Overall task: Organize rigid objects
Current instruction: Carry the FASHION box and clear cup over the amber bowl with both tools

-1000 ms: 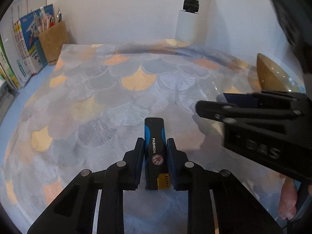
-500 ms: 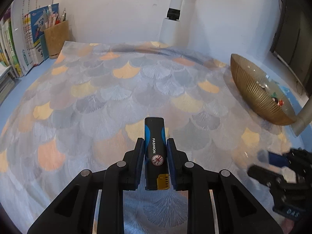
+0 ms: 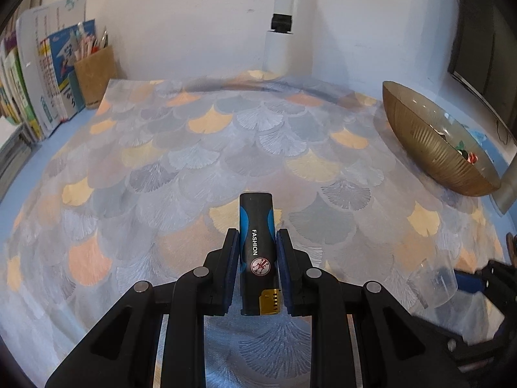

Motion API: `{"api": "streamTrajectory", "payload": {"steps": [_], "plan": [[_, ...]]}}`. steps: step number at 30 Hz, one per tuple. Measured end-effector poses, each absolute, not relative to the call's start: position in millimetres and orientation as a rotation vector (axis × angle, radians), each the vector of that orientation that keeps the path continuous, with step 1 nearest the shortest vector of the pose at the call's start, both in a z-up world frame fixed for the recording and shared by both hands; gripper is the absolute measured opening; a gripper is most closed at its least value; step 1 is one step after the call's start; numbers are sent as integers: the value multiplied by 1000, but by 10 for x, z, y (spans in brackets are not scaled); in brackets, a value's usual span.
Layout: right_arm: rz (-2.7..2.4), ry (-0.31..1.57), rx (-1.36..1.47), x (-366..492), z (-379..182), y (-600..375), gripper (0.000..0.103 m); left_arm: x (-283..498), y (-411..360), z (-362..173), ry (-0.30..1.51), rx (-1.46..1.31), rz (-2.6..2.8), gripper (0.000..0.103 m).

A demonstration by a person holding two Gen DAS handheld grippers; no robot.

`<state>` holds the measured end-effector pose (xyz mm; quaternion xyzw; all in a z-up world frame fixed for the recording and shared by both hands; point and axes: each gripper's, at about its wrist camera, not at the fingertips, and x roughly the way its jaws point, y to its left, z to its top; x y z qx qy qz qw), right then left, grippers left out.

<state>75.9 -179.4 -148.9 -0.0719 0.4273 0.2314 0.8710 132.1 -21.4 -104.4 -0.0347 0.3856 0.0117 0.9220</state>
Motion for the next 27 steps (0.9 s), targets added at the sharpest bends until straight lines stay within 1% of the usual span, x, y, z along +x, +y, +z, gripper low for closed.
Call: {"api": "streamTrajectory", "payload": {"steps": [1,3,4,5,8,11,15,18,22,24,27], "plan": [[473,894,-141,791,-1482,-1791,61,1317,-216,-1041,789,-69,22,20],[466,892,-152,815,-1474,-1765,50,1317,-207,-1039,789,-73,22,20],[464,887,-184,809,-1474,-1729,41,1319,-196,-1038,789,-79,16,20],[459,876,-236,773,-1475,-1675,36,1320,-195,-1038,789,-81,11,20],[497,854,-308,591,-1469,-1557,36,1324,-210,-1039,795,-73,-6,20],[484,882,-317,463,-1431,-1575,36,1308,-281,-1025,794,-33,-6,20],[436,821,-273,460,-1010,-1935,36,1322,-473,-859,785,-14,-74,20],[354,734,-243,594,-491,-2327,36,1404,-652,-411,716,-46,-176,20],[211,593,-174,862,277,-2924,36,1668,-990,317,599,-50,-257,20],[174,560,-130,994,499,-3137,36,1905,-1213,588,565,-57,-288,20],[109,550,-142,1155,570,-3246,36,2214,-1524,635,568,-37,-291,20]]}}
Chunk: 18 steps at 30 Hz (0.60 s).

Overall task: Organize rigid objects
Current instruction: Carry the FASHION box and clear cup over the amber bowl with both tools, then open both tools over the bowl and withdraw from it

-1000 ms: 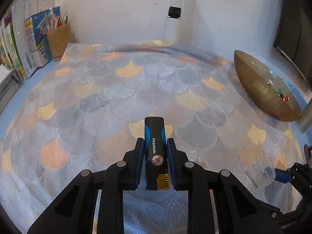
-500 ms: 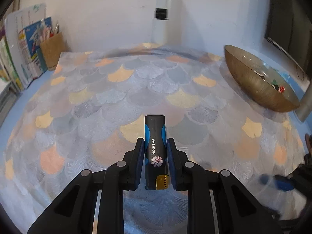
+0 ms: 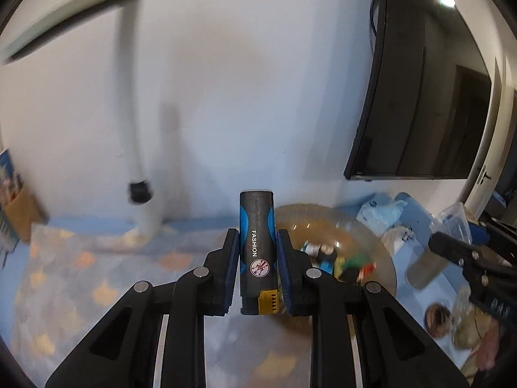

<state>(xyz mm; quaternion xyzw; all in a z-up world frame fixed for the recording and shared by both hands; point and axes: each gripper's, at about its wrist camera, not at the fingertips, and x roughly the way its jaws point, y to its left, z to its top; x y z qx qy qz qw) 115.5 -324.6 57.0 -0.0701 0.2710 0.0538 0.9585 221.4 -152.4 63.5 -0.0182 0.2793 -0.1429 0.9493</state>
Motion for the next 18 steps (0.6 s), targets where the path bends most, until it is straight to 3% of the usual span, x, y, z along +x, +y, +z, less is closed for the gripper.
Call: {"api": "streamTrajectory", "payload": {"steps": [11,12,13,14,15,16,18], "plan": [[151,698,-119,1797,-48,-3358,37,2685,-2159,46,676,7,-319,20],[157,700,-110,1823,-63,-3366,41,2694,-2177,61,669,8,-322,20],[153,699,-100,1850,-67,-3385,57,2677,-2174,89,655,7,-330,24],[134,688,-91,1850,-54,-3402,70,2673,-2158,110,654,4,-339,45],[124,675,-85,1836,-35,-3418,70,2663,-2119,125,667,-7,-344,58],[130,668,-72,1793,-18,-3440,70,2659,-2051,130,673,-30,-343,79],[143,670,-57,1734,4,-3450,70,2592,-1894,159,647,-85,-341,81]]}}
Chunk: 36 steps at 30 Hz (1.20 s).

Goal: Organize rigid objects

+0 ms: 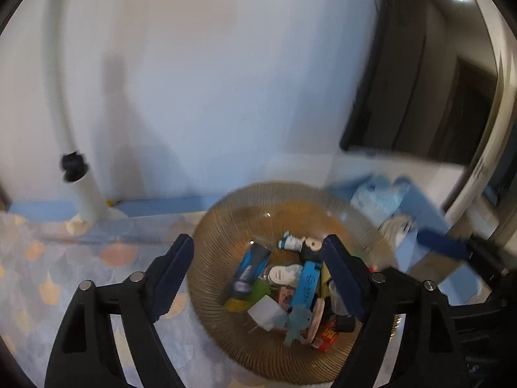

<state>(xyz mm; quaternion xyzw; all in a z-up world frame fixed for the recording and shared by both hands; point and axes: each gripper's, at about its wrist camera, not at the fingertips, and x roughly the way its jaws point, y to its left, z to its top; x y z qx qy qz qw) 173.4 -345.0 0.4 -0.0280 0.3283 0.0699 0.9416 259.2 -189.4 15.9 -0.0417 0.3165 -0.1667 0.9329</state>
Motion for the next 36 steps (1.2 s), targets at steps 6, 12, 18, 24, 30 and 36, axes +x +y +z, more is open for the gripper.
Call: {"api": "streamTrajectory", "payload": {"steps": [6,12,18,24,30,36], "plan": [[149,661,-62,1414,151,-3290,70,2203,-1298,323,614,-140,-301,81],[257,570,-46,960,456,-2833,88,1634,-592,529,539,-167,-197,81],[345,644,49,630,-336,-2134,96,1186,-203,-56,582,-76,-80,81],[285,673,-31,543,-989,-1729,96,1053,-12,-801,682,-47,-10,81],[226,703,-8,612,-1254,-1771,96,992,9,-923,674,-46,20,81],[203,716,-12,578,-1283,-1793,96,977,-67,-931,677,6,37,84]]}}
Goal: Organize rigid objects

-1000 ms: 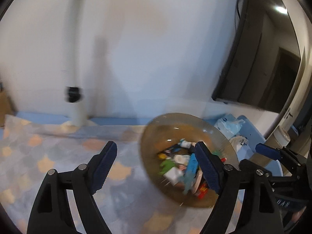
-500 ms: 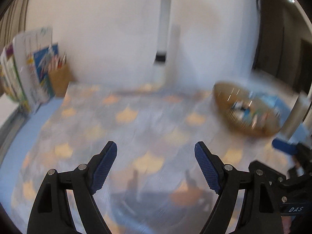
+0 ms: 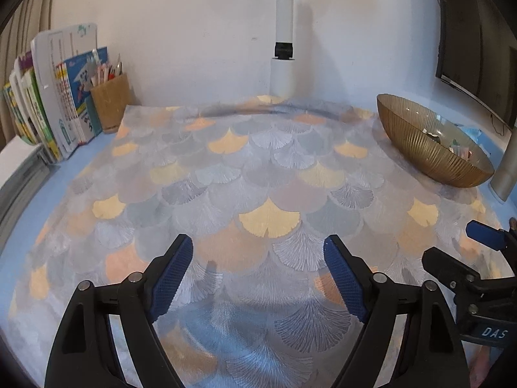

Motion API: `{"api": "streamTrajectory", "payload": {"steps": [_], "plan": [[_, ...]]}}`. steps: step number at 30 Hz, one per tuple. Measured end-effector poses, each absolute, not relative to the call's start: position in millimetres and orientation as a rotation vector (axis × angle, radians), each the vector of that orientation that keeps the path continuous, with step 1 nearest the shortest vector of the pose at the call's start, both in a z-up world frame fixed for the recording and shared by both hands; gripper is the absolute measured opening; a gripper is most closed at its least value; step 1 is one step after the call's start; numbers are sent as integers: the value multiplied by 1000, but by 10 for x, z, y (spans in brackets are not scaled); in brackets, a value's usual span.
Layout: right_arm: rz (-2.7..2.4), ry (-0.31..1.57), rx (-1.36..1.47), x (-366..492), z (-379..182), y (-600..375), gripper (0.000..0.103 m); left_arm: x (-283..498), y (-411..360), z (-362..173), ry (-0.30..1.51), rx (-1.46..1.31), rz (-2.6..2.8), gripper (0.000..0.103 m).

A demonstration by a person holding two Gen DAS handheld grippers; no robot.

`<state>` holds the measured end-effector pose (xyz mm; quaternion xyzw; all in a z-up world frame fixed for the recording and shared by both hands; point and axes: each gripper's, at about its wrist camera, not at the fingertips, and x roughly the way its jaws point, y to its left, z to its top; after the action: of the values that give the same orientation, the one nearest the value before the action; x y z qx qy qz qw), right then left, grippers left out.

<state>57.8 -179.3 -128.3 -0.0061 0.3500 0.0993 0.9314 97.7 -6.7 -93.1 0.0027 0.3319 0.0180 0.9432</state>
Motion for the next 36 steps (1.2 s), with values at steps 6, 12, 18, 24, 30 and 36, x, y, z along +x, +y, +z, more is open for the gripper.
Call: {"api": "streamTrajectory", "payload": {"steps": [6,12,18,24,30,36], "plan": [[185,692,-25,539,-1267,-1778,96,975,-1,-935,673,-24,54,84],[184,698,-34,548,-1277,-1754,96,984,8,-941,675,-19,56,84],[180,704,-29,556,-1282,-1759,96,977,46,-937,672,-34,60,84],[182,716,-35,577,-1301,-1752,97,979,47,-939,674,-34,59,84],[182,722,-37,579,-1309,-1741,97,979,44,-942,675,-39,62,85],[179,725,-38,577,-1309,-1731,97,977,55,-947,676,-42,64,85]]}}
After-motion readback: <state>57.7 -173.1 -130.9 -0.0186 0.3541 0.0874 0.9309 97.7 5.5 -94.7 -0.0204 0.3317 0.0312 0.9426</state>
